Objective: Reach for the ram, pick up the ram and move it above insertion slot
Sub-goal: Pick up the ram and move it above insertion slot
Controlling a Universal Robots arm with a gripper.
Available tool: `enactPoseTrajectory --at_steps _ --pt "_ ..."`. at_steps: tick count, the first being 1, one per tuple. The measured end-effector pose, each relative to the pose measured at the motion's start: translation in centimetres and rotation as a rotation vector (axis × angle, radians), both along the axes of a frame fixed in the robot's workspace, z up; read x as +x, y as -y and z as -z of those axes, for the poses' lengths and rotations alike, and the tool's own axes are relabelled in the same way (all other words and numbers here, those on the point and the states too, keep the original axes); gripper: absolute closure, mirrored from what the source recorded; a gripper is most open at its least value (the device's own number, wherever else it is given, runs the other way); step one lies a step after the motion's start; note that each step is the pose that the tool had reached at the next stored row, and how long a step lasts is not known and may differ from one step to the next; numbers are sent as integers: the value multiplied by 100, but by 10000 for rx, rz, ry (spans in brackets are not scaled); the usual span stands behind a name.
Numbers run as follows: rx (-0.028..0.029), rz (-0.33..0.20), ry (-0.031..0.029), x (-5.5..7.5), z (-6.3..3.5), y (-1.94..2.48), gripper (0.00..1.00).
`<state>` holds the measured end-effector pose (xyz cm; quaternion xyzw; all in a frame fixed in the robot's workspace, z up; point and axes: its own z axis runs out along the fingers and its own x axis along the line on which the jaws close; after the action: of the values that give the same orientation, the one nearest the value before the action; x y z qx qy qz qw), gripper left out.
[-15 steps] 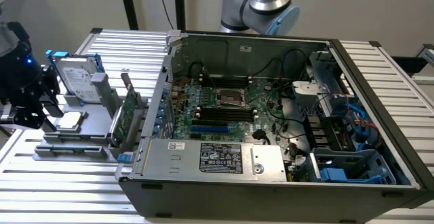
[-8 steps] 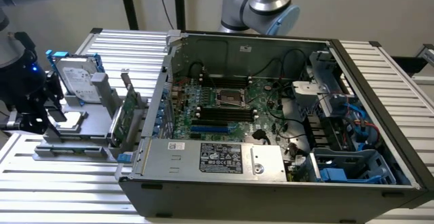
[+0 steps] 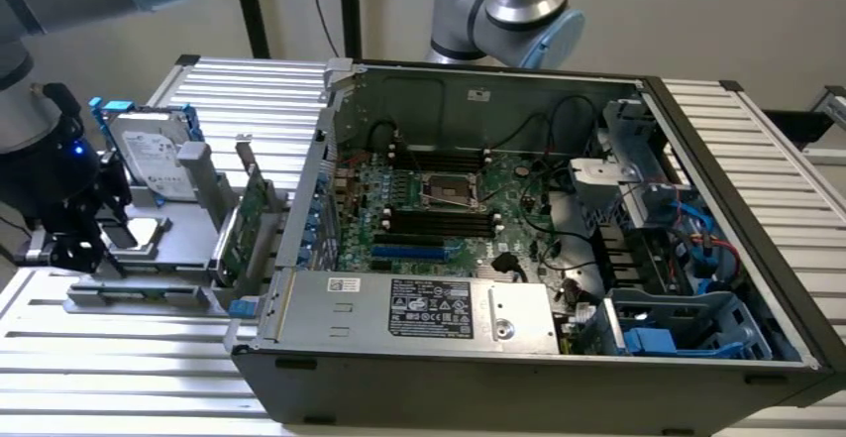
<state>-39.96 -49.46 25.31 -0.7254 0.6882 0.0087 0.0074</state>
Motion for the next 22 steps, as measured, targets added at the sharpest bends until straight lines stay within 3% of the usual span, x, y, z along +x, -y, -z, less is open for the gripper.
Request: enactPoseTrajectory --at_steps 22 --pt "0 80 -1 27 399 70 58"
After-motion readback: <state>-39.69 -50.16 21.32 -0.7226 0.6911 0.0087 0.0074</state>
